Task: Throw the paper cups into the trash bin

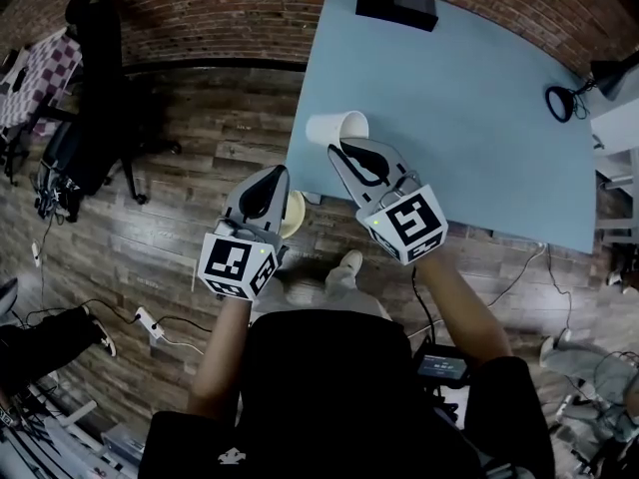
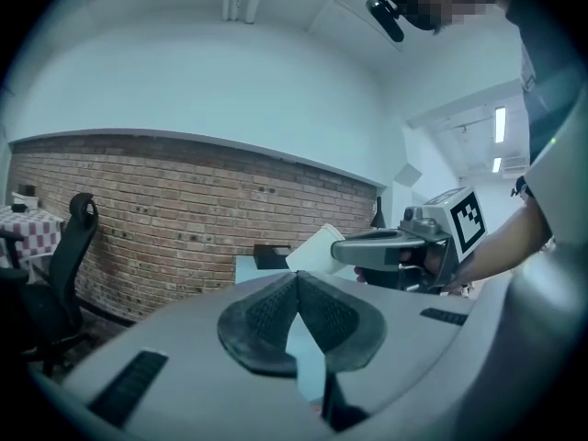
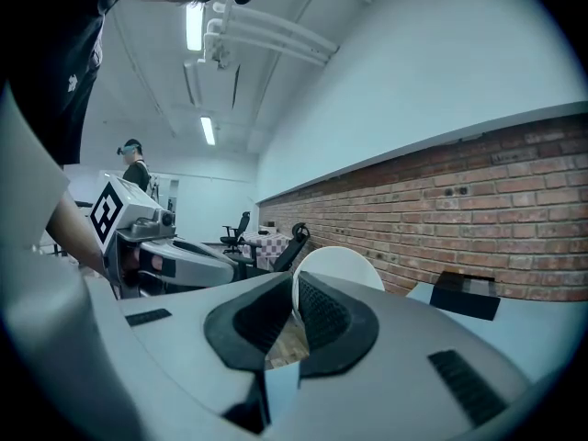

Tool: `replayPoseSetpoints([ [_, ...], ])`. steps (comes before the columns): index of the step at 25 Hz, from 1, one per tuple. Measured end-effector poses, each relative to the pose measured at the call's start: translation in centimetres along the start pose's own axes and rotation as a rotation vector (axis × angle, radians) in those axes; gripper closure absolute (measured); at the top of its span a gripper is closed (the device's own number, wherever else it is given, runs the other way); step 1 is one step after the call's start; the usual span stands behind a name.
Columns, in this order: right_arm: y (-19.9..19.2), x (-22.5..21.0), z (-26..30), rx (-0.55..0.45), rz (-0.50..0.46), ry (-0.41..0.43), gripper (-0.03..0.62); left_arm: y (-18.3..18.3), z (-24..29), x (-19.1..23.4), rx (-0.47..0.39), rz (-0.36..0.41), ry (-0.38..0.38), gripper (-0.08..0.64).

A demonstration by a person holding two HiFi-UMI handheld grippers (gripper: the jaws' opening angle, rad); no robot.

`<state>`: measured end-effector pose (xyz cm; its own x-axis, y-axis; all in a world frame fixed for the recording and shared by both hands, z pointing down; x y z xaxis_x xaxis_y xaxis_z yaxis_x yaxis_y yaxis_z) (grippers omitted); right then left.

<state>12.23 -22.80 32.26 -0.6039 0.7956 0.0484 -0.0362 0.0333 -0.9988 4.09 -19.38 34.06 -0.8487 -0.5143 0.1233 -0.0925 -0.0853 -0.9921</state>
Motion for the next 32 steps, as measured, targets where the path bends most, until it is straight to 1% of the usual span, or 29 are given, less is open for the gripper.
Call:
replayPoseSetpoints([
  [6,-0.3,2.8,4.0,0.009,0.053,0.003,0.571,-0.4,-2.9,4.6,0.015,-0.008,0.01,0.56],
  [9,-0.5,4.1,5.9,0.011,0.064,-0.002,0.571,-0.7,-4.2,7.1,0.026,-0.012,0.021,0.56],
  [13,-0.3,6.3,8.2,0.014,0.062,-0.005,0.571,-0.5,-5.9,10.0,0.026,-0.013,0.014,0.56],
  [17,-0.4,8.8,10.8,0.005,0.069,-0.015,0.571,-0.1,-8.2,13.4,0.005,-0.054,0.018,0.56],
  [20,-0.9,10.5,12.3,0.007,0.071,-0.03,0.571,-0.5,-9.9,15.6,0.009,-0.045,0.016,0.56],
  [28,-2.0,15.0,15.9,0.018,0.071,-0.067,0.571,-1.4,-13.5,20.5,0.027,-0.045,-0.024,0.56],
  [32,-2.7,17.2,17.0,0.025,0.074,-0.085,0.571,-2.1,-15.1,22.1,0.037,-0.051,-0.051,0.56],
])
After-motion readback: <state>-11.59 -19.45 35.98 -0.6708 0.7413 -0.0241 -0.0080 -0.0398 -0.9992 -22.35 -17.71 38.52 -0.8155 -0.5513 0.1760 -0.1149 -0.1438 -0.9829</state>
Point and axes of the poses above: the fingertips, and each gripper's own axes: z forward along the fingers, x to its left, y out of its top, the point moved 1 cm from there along -z, backward along the fingers, and after that the axes turned 10 degrees about -x, right-handed, at the moved point
